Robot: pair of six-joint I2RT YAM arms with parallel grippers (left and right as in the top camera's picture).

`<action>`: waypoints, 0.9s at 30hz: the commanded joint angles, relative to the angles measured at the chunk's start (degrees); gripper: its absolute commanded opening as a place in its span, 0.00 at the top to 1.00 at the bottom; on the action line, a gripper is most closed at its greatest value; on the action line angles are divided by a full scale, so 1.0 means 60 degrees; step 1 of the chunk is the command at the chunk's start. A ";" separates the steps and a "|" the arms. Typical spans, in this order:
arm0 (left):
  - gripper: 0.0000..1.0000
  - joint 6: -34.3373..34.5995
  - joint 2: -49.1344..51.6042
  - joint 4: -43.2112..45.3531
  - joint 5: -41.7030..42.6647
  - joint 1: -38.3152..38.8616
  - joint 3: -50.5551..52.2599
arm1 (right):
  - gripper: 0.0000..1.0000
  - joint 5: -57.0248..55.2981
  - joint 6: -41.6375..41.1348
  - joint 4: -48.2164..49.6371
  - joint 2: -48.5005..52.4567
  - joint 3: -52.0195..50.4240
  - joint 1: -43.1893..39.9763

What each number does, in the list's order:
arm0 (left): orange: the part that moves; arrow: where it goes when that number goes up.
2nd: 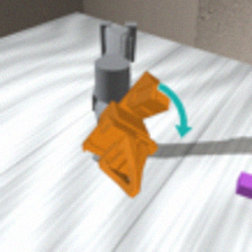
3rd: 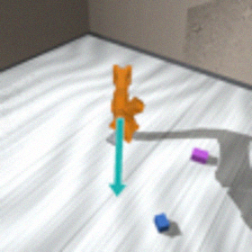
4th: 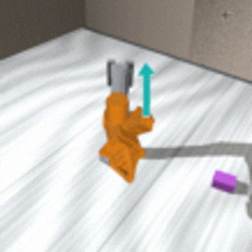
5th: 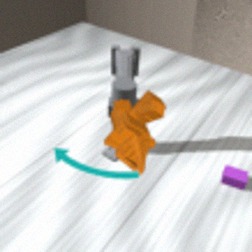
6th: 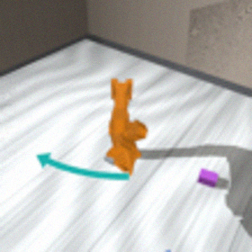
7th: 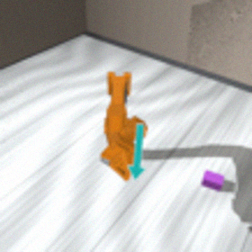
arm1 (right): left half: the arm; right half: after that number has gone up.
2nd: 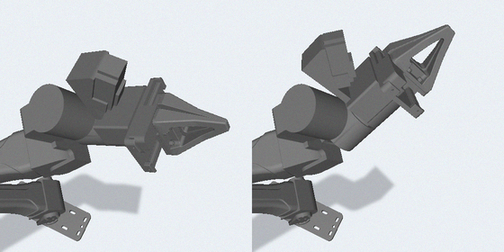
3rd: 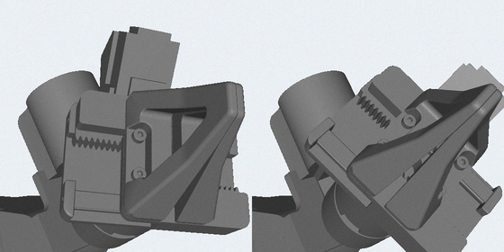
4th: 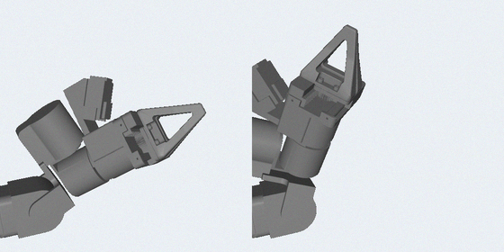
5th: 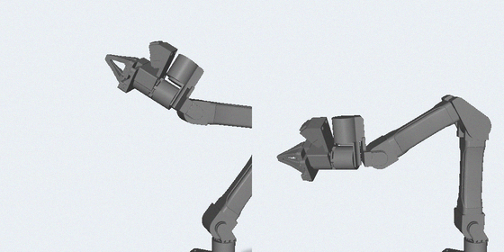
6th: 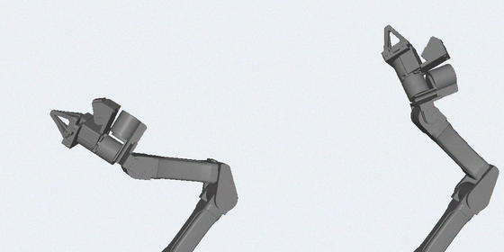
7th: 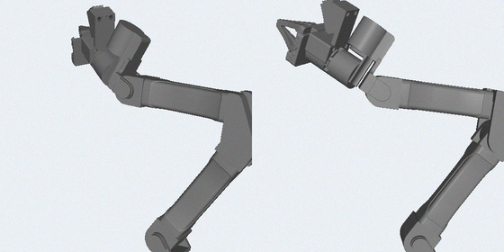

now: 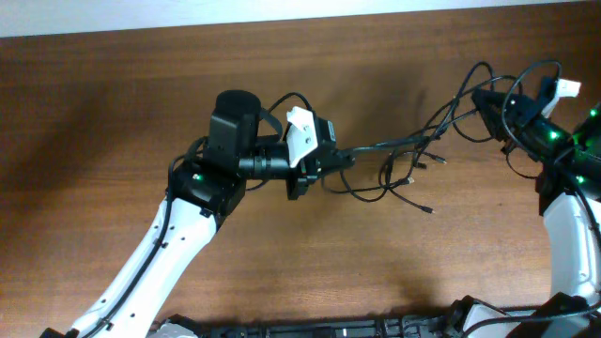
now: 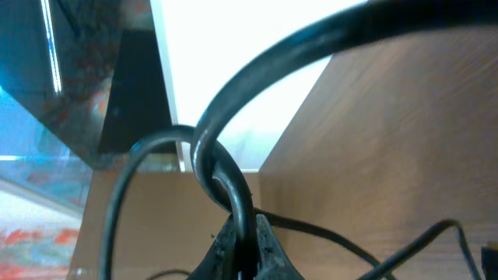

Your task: Untangle cables

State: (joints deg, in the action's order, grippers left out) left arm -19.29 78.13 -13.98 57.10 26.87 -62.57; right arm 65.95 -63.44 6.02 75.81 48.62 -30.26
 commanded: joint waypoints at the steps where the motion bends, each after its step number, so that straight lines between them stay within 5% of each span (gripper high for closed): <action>1: 1.00 -0.1727 -0.0040 -0.0943 0.0342 0.0011 -0.0062 | 0.96 -0.0696 0.0095 0.0033 -0.0069 0.0040 -0.0474; 7: 1.00 -0.2743 -0.0040 -0.2211 0.0240 -0.0004 -0.0062 | 0.96 -0.2412 0.0667 -0.0805 -0.0069 0.0040 -0.0605; 15: 1.00 -0.2951 -0.0040 -0.2543 0.0233 -0.0007 -0.0062 | 0.96 -0.7468 0.2721 -0.4878 -0.0069 0.0040 -0.0594; 24: 1.00 -0.2940 -0.0040 -0.2248 0.0244 -0.0007 -0.0062 | 0.85 -0.7909 0.4116 -0.7446 -0.0069 0.0036 -0.0586; 26: 1.00 -0.2922 -0.0040 -0.1923 0.0284 -0.0004 -0.0062 | 0.64 -0.7963 0.4539 -0.7850 -0.0069 0.0033 -0.0586; 27: 1.00 -0.2750 -0.0040 -0.1763 0.0277 -0.0007 -0.0062 | 0.40 -0.7927 0.4543 -0.7963 -0.0069 0.0033 -0.0586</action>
State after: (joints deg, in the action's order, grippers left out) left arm -36.07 78.13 -26.59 57.08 26.89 -62.54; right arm 20.27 -39.29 -40.62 75.81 48.64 -33.28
